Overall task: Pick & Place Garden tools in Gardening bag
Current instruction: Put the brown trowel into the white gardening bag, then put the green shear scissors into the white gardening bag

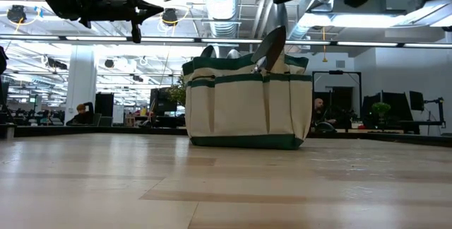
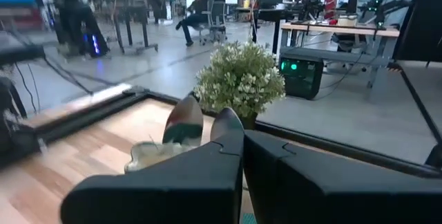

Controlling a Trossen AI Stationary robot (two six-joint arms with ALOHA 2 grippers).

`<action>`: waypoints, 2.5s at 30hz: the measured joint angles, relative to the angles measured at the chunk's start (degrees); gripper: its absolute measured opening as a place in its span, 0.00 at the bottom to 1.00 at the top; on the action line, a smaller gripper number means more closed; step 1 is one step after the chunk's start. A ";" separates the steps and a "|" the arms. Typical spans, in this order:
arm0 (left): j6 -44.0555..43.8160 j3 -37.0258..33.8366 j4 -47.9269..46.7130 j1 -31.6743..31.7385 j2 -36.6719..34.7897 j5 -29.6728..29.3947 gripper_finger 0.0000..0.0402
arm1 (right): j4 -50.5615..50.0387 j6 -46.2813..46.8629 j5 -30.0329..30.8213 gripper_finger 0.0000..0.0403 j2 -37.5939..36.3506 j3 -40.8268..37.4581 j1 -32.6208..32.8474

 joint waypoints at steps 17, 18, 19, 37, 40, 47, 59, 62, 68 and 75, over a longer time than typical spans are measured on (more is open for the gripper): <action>0.00 0.00 0.02 -0.01 0.00 -0.06 0.02 | 9.84 -0.61 -3.77 0.00 -0.13 -7.52 0.14; -0.02 0.00 0.02 -0.01 0.00 -0.14 0.02 | 10.26 -2.06 -4.32 0.00 -0.14 -7.51 0.14; -0.02 0.00 0.02 0.00 0.00 -0.31 0.02 | 11.05 -4.01 -4.69 0.00 -0.16 -7.50 0.14; -0.45 0.00 0.02 -0.01 0.00 -1.79 0.02 | 20.89 -33.75 -13.84 0.10 -0.45 -4.58 -1.03; -0.44 0.00 0.02 -0.01 0.00 -1.79 0.02 | 21.10 -38.90 -16.71 0.18 -0.77 -2.58 -1.67; -0.44 0.00 0.02 -0.01 0.00 -1.79 0.02 | 20.98 -44.66 -22.78 0.38 -3.33 -0.81 -2.78; -1.03 0.00 0.02 0.00 0.00 -1.79 0.02 | 19.83 -53.32 -26.62 0.58 -14.95 -0.85 -2.07; -1.50 0.00 0.04 0.01 0.00 -1.74 0.02 | 16.53 -53.87 -35.57 0.58 -18.97 -0.81 -2.09; -2.97 0.00 0.04 -0.01 0.00 -0.70 0.02 | -6.79 -31.96 -62.30 0.53 -22.06 -0.81 -1.56; -2.97 0.00 0.07 -0.01 0.00 -0.70 0.02 | -15.43 -21.52 -80.17 0.55 -21.67 -3.30 5.33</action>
